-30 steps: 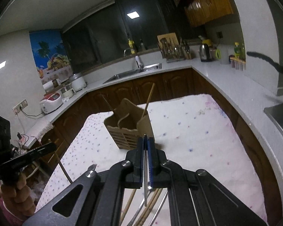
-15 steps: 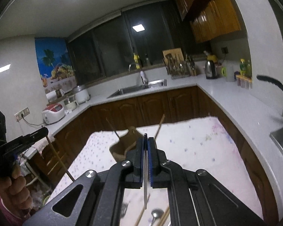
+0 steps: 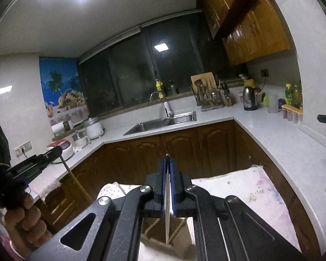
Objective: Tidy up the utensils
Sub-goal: 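Carry both held chopsticks up and lower them into the wooden holder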
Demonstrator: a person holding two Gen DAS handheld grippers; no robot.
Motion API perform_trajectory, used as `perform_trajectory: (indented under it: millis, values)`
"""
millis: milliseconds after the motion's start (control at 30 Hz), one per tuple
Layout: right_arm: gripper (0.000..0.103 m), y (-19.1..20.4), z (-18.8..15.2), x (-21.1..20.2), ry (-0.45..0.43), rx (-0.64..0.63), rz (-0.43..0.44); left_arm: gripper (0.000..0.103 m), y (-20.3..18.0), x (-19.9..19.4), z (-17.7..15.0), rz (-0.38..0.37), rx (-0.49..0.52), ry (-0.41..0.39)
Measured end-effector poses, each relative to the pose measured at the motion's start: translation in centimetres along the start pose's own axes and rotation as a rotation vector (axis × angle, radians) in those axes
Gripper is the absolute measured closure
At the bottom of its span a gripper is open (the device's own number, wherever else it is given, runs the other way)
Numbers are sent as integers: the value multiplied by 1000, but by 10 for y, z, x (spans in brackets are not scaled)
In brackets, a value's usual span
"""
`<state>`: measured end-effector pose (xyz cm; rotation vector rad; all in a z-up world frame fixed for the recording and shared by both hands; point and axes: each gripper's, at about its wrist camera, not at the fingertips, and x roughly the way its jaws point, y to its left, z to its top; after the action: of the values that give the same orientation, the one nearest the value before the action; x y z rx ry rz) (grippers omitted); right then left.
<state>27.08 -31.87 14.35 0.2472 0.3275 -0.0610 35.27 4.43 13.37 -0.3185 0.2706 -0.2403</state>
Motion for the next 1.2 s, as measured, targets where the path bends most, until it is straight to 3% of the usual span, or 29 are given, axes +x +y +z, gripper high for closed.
perform_trajectory:
  millis: [200,567,733,1033,1100,1200]
  values:
    - [99,-9,-20,34,16,23,-5,101,8,54,-37,31,-54,6]
    - [99,-34,-74,68,99,105,-18,101,19,120,-99,58,-110,106]
    - [99,-42,-90,75,129,135,-24,100,18,134,-96,50,-86,158]
    - [98,-47,-84,79,164,147,-16,100,27,124,-65,45,-71,191]
    - [93,-46,-83,79,171,151,-10,100,28,123,-64,48,-71,195]
    - [90,-45,-82,77,162,158,18,90,31,121,-61,38,-77,207]
